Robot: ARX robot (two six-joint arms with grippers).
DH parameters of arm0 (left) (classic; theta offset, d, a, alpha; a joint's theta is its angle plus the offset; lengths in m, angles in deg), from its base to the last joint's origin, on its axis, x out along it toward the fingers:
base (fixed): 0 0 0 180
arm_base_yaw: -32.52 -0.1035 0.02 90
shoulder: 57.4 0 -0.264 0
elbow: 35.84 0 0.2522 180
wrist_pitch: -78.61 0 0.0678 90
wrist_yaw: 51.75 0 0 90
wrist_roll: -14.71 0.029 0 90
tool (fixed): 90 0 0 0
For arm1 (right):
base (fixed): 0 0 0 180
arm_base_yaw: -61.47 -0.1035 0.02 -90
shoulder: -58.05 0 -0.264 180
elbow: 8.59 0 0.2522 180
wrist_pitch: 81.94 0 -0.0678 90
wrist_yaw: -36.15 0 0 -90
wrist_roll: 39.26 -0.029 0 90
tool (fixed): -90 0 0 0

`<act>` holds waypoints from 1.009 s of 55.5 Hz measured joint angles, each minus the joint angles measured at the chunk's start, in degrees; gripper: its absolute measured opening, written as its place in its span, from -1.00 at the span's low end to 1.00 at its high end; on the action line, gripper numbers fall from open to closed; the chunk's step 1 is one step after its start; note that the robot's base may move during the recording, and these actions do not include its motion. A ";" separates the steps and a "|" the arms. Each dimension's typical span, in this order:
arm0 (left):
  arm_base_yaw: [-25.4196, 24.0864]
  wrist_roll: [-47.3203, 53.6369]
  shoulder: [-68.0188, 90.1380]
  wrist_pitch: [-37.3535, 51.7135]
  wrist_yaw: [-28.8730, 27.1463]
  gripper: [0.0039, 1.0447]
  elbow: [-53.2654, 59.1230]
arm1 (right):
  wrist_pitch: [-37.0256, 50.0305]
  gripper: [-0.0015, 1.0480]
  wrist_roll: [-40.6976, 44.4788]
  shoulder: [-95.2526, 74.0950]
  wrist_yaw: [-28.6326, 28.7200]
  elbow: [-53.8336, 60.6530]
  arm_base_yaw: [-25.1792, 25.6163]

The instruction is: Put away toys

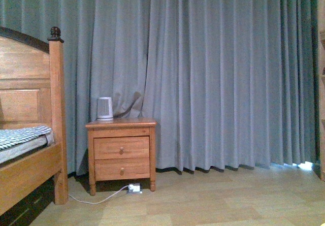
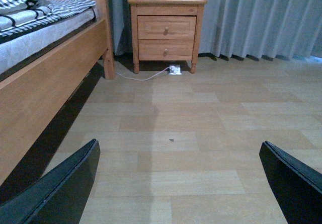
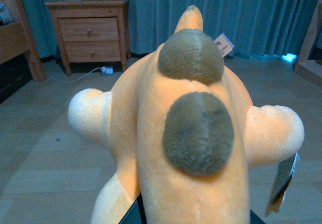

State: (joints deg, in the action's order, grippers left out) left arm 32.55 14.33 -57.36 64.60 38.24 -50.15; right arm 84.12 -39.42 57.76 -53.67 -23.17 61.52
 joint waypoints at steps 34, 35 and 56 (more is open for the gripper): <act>0.00 0.00 0.00 0.00 -0.02 0.88 0.00 | 0.00 -0.86 0.00 0.00 0.00 0.00 0.00; 0.00 0.00 0.00 0.00 -0.02 0.88 0.00 | 0.00 -0.86 0.00 0.00 0.00 0.00 0.00; 0.00 0.00 0.00 0.00 -0.02 0.88 0.00 | 0.00 -0.86 0.00 0.00 0.00 0.00 0.00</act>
State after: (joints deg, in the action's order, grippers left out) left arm 32.55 14.33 -57.36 64.60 38.22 -50.15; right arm 84.12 -39.42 57.76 -53.67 -23.17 61.52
